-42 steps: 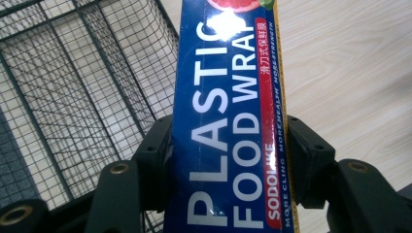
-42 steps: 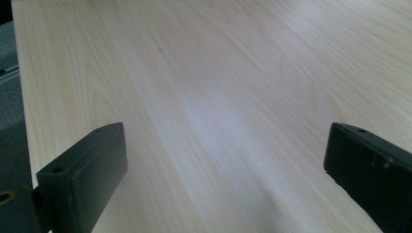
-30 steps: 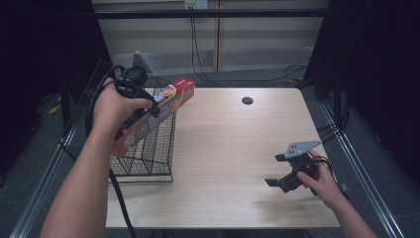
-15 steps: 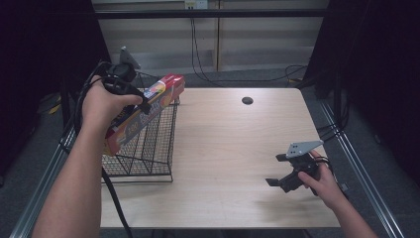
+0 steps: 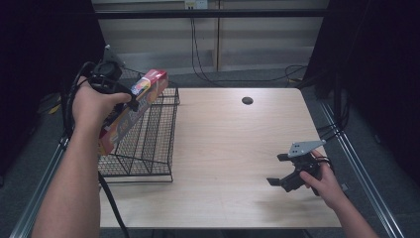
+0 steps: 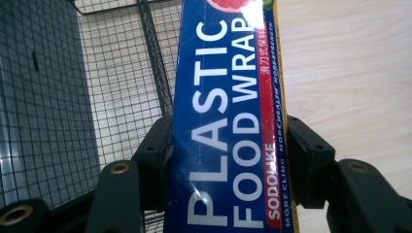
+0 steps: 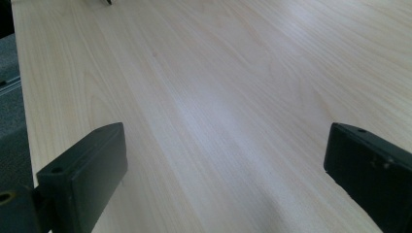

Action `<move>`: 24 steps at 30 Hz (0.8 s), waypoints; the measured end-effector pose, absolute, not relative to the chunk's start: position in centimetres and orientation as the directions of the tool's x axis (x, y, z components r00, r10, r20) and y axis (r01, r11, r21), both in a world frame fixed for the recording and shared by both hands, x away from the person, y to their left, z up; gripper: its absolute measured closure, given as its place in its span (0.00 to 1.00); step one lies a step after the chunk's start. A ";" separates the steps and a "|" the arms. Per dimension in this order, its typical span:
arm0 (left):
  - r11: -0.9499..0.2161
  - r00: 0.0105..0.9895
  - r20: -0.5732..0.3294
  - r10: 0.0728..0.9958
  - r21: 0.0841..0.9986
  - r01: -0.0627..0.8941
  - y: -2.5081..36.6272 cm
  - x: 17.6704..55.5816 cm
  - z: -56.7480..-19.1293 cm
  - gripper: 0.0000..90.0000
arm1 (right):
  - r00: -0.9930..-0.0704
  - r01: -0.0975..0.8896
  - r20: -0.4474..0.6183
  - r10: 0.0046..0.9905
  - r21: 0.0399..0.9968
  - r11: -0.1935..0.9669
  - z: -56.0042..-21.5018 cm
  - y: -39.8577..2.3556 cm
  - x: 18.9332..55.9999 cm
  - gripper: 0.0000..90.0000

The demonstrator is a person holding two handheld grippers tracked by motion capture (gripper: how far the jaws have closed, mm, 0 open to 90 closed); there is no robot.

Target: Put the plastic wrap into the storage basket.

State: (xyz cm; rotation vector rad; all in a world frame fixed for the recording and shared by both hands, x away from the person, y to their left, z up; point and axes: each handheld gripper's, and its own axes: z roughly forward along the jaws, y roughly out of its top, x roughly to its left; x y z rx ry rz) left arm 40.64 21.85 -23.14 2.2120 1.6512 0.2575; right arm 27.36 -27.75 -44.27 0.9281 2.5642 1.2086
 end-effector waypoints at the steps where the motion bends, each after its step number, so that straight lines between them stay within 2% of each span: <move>1: -0.240 0.289 -0.069 0.955 0.397 0.886 22.0 40.6 -23.1 0.50 | -0.795 0.467 0.114 0.596 0.742 0.481 -44.3 -27.8 27.4 0.02; 13: -0.150 0.186 -0.049 0.981 0.414 0.898 23.4 40.6 -23.2 0.50 | -0.795 0.467 0.116 0.596 0.744 0.477 -44.2 -27.8 27.3 0.02; 24: -0.106 0.142 -0.057 0.988 0.410 0.906 23.7 40.7 -23.5 0.50 | -0.795 0.468 0.120 0.595 0.746 0.473 -44.2 -28.0 27.3 0.02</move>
